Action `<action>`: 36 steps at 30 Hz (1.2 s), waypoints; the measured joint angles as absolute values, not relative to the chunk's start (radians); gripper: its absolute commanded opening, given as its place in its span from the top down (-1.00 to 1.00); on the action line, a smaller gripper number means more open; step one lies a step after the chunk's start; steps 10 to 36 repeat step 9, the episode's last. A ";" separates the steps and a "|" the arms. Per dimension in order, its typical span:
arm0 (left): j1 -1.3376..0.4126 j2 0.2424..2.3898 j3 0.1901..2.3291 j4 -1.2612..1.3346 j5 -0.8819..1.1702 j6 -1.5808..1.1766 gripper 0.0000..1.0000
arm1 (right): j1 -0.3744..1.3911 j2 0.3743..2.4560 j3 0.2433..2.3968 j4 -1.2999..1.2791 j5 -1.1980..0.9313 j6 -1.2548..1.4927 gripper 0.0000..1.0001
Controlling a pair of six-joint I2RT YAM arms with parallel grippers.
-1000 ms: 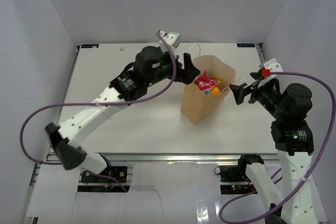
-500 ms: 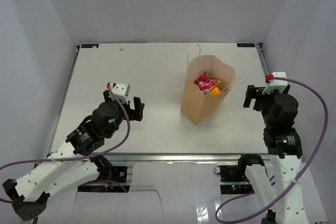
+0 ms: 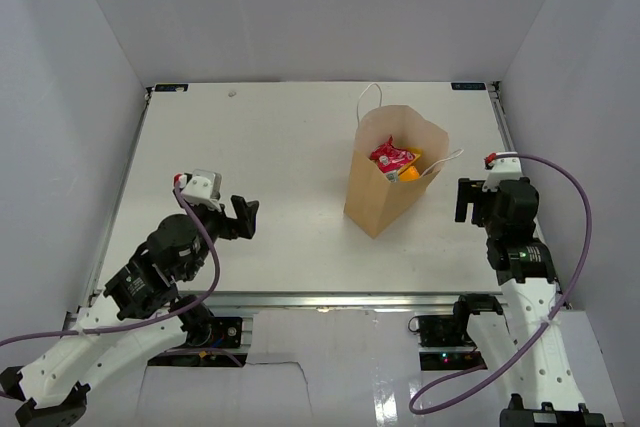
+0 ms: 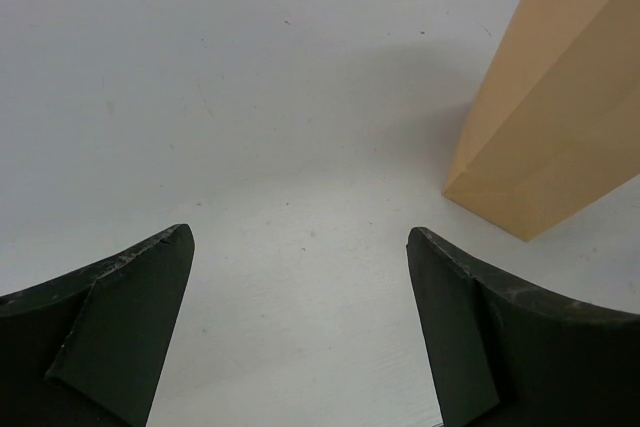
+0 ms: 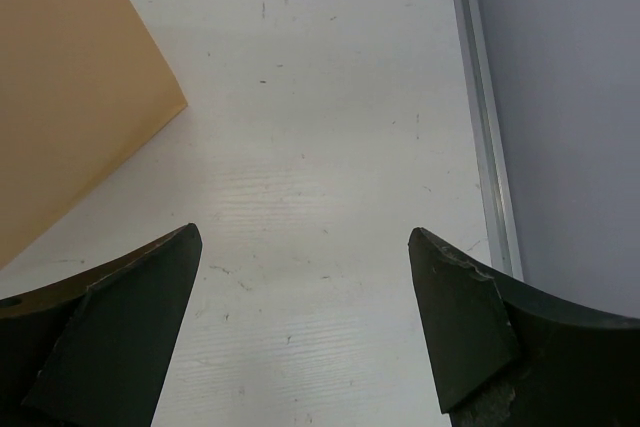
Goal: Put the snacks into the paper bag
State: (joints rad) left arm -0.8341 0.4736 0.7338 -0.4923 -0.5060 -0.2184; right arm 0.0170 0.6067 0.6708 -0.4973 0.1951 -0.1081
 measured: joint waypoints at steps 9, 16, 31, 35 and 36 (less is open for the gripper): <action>-0.834 0.473 0.720 -0.494 -0.507 -0.218 -0.96 | 0.016 0.590 0.655 -0.461 0.178 -0.132 -0.80; -0.834 0.473 0.720 -0.494 -0.507 -0.218 -0.96 | 0.016 0.590 0.655 -0.461 0.178 -0.132 -0.80; -0.834 0.473 0.720 -0.494 -0.507 -0.218 -0.96 | 0.016 0.590 0.655 -0.461 0.178 -0.132 -0.80; -0.834 0.473 0.720 -0.494 -0.507 -0.218 -0.96 | 0.016 0.590 0.655 -0.461 0.178 -0.132 -0.80; -0.834 0.473 0.720 -0.494 -0.507 -0.218 -0.96 | 0.016 0.590 0.655 -0.461 0.178 -0.132 -0.80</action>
